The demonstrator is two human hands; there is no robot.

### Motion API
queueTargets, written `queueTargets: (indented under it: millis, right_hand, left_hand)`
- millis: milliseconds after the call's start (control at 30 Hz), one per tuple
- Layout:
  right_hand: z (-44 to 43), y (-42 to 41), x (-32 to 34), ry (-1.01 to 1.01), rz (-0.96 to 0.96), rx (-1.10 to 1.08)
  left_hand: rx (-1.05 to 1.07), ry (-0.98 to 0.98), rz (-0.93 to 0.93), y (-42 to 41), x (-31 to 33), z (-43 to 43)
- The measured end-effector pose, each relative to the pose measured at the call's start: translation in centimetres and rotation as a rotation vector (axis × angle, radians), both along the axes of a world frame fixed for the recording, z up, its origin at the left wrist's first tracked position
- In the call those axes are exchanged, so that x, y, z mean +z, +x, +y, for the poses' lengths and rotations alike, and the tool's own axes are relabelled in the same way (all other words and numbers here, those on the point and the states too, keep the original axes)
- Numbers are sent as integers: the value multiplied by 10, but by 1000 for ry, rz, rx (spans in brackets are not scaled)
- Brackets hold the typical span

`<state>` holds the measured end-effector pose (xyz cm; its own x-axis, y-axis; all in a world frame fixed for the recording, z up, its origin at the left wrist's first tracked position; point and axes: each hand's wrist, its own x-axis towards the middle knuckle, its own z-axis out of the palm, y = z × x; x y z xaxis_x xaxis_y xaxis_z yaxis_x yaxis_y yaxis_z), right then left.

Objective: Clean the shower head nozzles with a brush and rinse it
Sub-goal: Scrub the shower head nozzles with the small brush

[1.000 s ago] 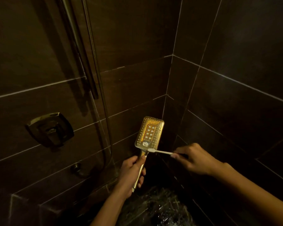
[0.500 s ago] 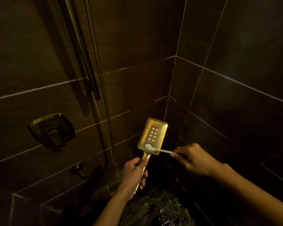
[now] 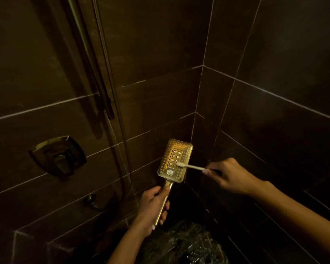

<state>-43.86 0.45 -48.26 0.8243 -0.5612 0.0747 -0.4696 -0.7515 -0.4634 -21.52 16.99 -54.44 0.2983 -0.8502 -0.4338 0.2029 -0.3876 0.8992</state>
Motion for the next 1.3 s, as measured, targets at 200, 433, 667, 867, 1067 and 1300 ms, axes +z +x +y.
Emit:
queueTargets:
  millis: [200,433,667,867,1067,1300]
  right_hand:
    - [-11,-10,9,-10,-75,-163]
    - [-17,-17,4,-58,-128,-210]
    - [-21,-21,11,-39,-102,-193]
    - [-15,-12,10,-30,-45,-99]
    - [-8,0,13,-4,27,12]
    - [-2,4,9,-13,10,63]
  left_hand:
    - [-19,14,55,-2,4,-1]
    - [-46,6,40,-2,3,-5]
    - [-49,-10,39,-4,2,-7]
    - [-33,-33,-57,-8,-4,-7]
    - [-31,-41,-105,-12,0,-8]
    - [2,-16,-145,-12,2,-8]
